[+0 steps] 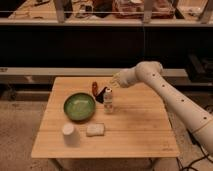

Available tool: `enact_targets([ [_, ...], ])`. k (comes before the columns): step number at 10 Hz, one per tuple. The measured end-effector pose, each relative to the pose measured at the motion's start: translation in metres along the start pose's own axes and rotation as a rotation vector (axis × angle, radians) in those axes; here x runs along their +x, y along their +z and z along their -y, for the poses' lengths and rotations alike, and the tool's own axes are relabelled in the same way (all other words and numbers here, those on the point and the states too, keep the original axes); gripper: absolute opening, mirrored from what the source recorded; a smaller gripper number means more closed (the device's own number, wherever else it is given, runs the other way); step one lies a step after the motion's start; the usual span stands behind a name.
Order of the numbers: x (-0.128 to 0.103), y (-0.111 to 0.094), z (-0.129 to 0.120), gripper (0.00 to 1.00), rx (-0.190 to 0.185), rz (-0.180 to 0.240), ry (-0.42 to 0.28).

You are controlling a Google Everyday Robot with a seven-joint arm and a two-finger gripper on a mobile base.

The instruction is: Knock the bottle over

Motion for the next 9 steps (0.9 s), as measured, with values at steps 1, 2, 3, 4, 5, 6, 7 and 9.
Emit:
enact_targets([
  [1,0.015,0.001,0.019,0.23,0.031,-0.033,-0.033],
  [2,0.025,0.003,0.028,0.23,0.047,-0.047,-0.052],
  [3,0.028,0.006,0.031,0.23,0.054,-0.05,-0.058],
  [4,0.028,0.006,0.031,0.23,0.054,-0.05,-0.057],
  [5,0.026,0.004,0.03,0.23,0.052,-0.048,-0.055],
  [6,0.026,0.005,0.031,0.23,0.053,-0.049,-0.055],
  [7,0.028,0.005,0.03,0.23,0.053,-0.051,-0.057],
  [9,0.028,0.006,0.03,0.32,0.054,-0.051,-0.058],
])
